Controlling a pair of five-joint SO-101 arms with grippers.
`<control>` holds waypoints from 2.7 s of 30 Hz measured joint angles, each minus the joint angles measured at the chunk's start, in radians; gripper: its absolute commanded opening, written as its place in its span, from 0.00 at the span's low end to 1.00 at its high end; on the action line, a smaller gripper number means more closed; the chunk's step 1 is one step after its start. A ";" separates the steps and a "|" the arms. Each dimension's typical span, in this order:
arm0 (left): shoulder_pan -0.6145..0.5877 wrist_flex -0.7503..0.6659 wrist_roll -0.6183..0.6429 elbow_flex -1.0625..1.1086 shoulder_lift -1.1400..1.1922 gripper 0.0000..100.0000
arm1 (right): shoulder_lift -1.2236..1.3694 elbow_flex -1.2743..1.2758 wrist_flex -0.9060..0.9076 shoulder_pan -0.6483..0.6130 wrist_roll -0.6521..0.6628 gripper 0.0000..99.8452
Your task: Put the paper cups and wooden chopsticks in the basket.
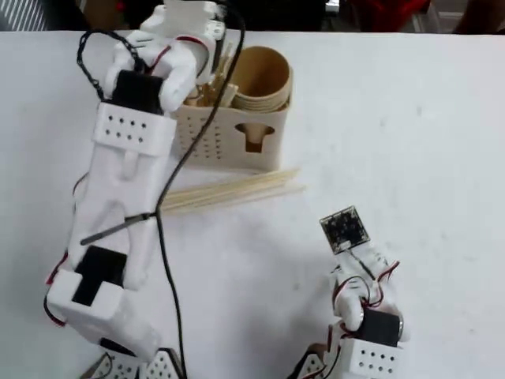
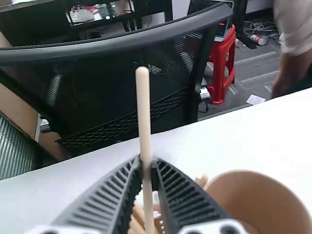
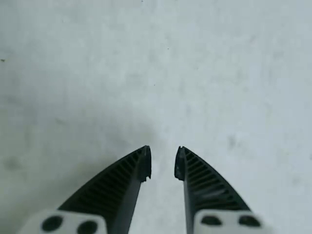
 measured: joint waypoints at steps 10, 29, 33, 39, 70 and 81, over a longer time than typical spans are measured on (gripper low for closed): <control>-0.043 0.170 0.000 -0.114 0.000 0.16 | 0.000 0.000 0.000 0.000 0.000 0.10; -0.221 0.819 0.000 -0.674 -0.003 0.16 | 0.000 0.000 0.000 0.000 0.000 0.10; -0.282 0.829 -0.005 -0.624 -0.005 0.16 | 0.000 0.000 0.000 0.000 0.000 0.10; -0.247 0.829 -0.124 -0.302 -0.124 0.16 | 0.000 0.000 0.000 0.000 0.000 0.10; -0.473 -0.219 -0.269 1.547 -0.750 0.12 | 0.000 0.000 0.000 0.000 0.000 0.10; -0.505 -0.275 -0.181 1.405 -0.353 0.12 | 0.000 0.000 0.002 0.000 0.000 0.10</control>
